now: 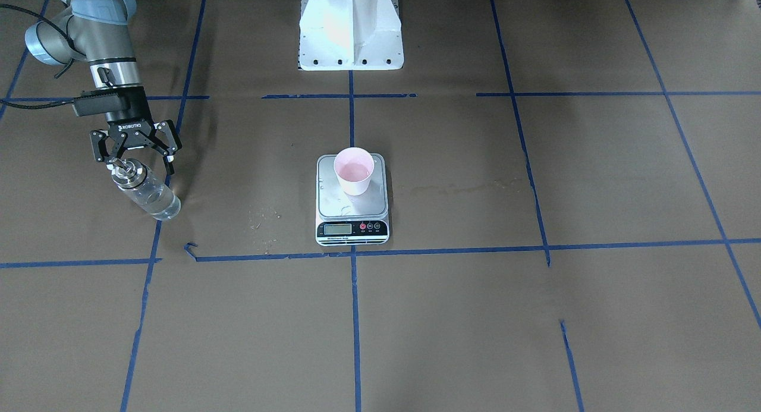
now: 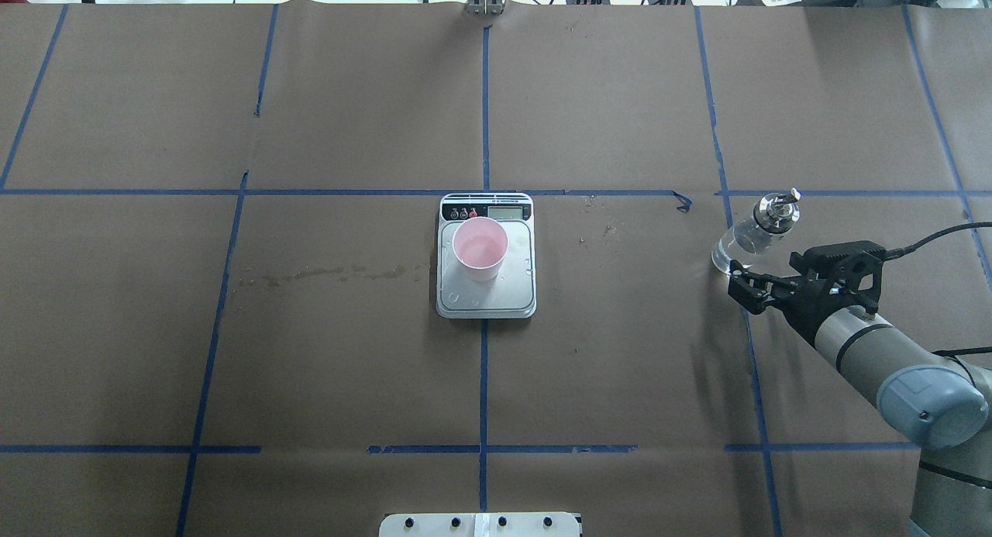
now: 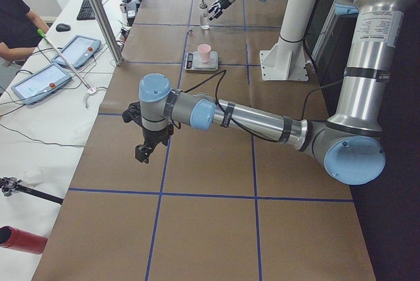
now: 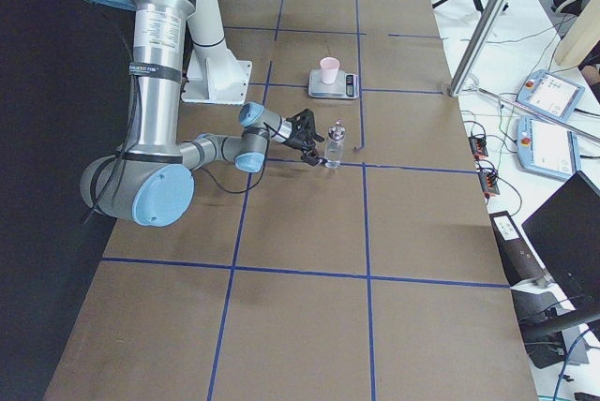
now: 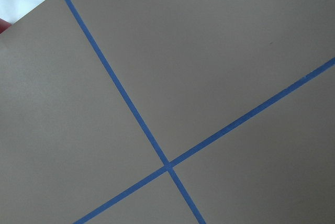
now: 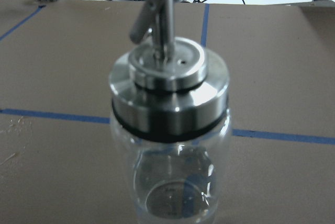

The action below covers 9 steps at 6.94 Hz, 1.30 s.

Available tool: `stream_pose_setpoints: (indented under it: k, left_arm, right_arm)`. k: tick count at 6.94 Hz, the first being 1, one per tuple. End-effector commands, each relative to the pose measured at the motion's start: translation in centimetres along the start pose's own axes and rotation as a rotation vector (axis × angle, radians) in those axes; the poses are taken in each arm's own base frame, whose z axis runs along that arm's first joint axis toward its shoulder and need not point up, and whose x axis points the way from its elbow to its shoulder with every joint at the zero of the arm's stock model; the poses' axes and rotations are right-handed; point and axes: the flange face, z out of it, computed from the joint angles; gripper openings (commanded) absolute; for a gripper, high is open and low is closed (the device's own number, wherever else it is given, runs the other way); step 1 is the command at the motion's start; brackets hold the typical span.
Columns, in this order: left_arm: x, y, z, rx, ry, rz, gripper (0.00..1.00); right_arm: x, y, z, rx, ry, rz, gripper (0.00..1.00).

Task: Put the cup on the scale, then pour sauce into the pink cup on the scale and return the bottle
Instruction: 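Lower the dispenser onto the table with the right gripper, then open the right gripper and withdraw it from the dispenser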

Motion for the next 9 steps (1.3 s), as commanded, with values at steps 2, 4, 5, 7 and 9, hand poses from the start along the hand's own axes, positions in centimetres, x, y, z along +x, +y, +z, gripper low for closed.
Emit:
stream_pose_setpoints:
  k: [2,4,5,7,9]
  left_arm:
    - [0.1,-0.1,-0.2,0.004,-0.003,0.004,1.00]
    - [0.1,0.0,-0.2,0.003,-0.002,0.004,1.00]
    - [0.1,0.0,-0.2,0.003,-0.003,0.005,1.00]
    - [0.2,0.1,-0.3,0.005,-0.003,0.007,1.00]
    - [0.5,0.2,-0.6,0.009,-0.005,0.011,1.00]
  right_arm:
    - [-0.6,-1.5,-6.1,-0.266,0.016,-0.045,1.00]
    - [-1.6,-4.7,-10.0,-0.448,-0.006,-0.005,1.00]
    - [-0.7,-8.7,-12.1,-0.554,-0.006,0.081,1.00]
    - [2.6,-14.2,-15.3,-0.669,-0.084,0.238,1.00]
    - [5.6,-17.5,-16.9,-0.690,-0.158,0.249,1.00]
